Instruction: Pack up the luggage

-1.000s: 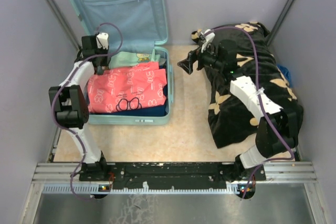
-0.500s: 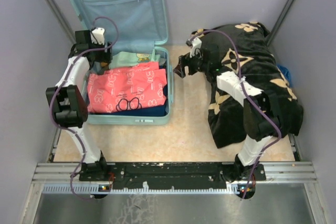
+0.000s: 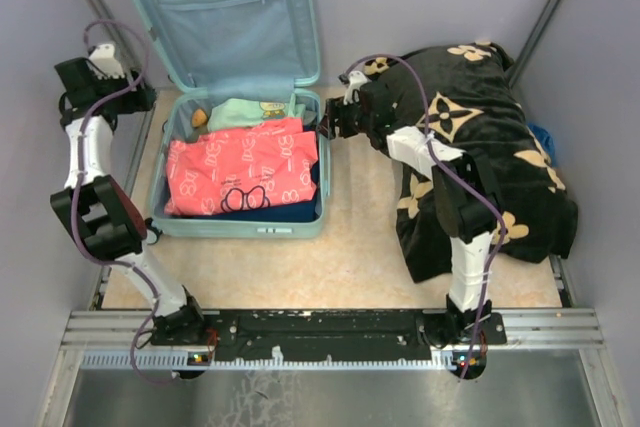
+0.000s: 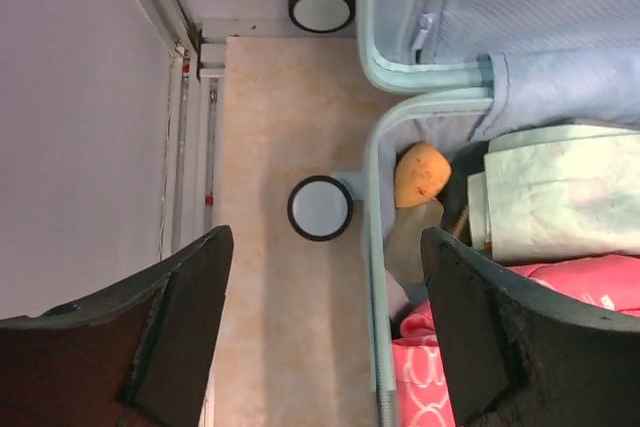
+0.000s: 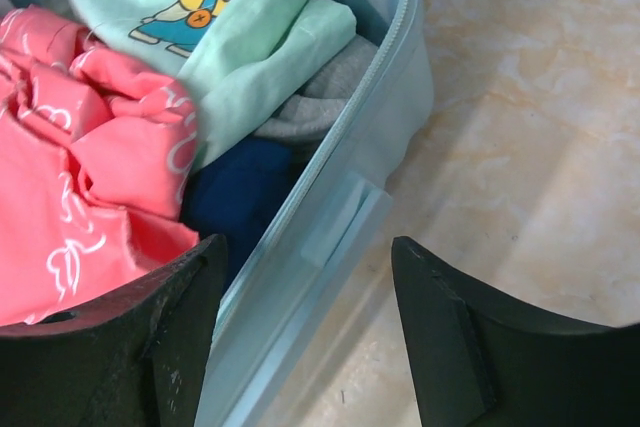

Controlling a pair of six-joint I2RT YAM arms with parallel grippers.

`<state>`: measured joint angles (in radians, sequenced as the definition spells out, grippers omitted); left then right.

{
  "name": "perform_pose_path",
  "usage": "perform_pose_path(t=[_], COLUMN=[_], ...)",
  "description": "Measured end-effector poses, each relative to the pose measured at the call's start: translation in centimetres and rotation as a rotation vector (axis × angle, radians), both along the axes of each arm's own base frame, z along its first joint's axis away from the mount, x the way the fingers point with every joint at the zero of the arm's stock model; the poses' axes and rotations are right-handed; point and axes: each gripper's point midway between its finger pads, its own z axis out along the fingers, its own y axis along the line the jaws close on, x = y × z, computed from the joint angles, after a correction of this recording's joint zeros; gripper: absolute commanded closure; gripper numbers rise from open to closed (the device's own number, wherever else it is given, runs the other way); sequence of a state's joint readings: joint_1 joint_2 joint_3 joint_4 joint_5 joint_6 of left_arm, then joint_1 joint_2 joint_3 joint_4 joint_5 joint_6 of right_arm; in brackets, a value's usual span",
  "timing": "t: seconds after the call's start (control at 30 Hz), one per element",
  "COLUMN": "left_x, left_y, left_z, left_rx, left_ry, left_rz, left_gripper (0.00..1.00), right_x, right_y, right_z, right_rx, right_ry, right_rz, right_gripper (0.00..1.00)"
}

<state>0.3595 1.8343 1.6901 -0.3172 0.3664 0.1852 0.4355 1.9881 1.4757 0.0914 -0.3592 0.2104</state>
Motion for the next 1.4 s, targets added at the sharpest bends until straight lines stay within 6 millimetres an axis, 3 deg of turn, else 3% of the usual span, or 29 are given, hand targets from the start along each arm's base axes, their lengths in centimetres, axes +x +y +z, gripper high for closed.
perform_pose_path(t=[0.13,0.23,0.33,0.43,0.63,0.8,0.9,0.97,1.07,1.17,1.27,1.4], left_x=[0.5,2.0,4.4,7.2,12.8,15.8,16.3,16.2,15.6,14.4,12.7,9.5], left_y=[1.8,0.8,-1.1,-2.0,-1.7,-1.3,-1.4,-1.5,-1.5,-1.2,-1.3,-2.1], left_z=[0.9,3.2,5.8,6.8,7.1,7.1,6.9,6.9,6.5,6.0,6.4,8.0], left_rx=[-0.059,-0.108,-0.161,-0.192,-0.195,-0.163,-0.159,-0.162,-0.167,-0.17,-0.162,-0.117], left_ry=[-0.078,-0.212,-0.372,-0.467,-0.601,-0.689,-0.711,-0.722,-0.733,-0.723,-0.719,-0.724], left_rz=[-0.028,-0.108,-0.205,-0.257,-0.243,-0.238,-0.239,-0.244,-0.247,-0.236,-0.246,-0.289], left_gripper=[0.21,0.25,0.26,0.28,0.33,0.63,0.86,0.94,1.0,1.0,1.0,1.0], right_x=[0.5,0.6,0.6,0.5,0.4,-0.2,-0.4,-0.1,0.6,1.4,2.9,4.8], right_y=[0.6,1.2,1.4,1.3,1.0,0.8,0.8,0.9,1.2,1.5,1.9,2.0], right_z=[-1.7,-2.0,-2.0,-2.0,-2.0,-1.5,-1.1,-0.3,1.7,4.6,9.1,16.9], right_rx=[-0.003,0.011,0.01,-0.004,-0.027,-0.041,-0.052,-0.054,-0.041,-0.017,0.01,0.051], right_ry=[0.038,0.051,0.052,0.059,0.062,0.054,0.046,0.028,-0.026,-0.108,-0.234,-0.454], right_rz=[-0.026,-0.03,-0.035,-0.031,-0.009,0.027,0.046,0.053,0.06,0.068,0.062,0.028], right_gripper=[0.43,0.44,0.44,0.44,0.43,0.44,0.45,0.45,0.42,0.21,0.09,0.04])
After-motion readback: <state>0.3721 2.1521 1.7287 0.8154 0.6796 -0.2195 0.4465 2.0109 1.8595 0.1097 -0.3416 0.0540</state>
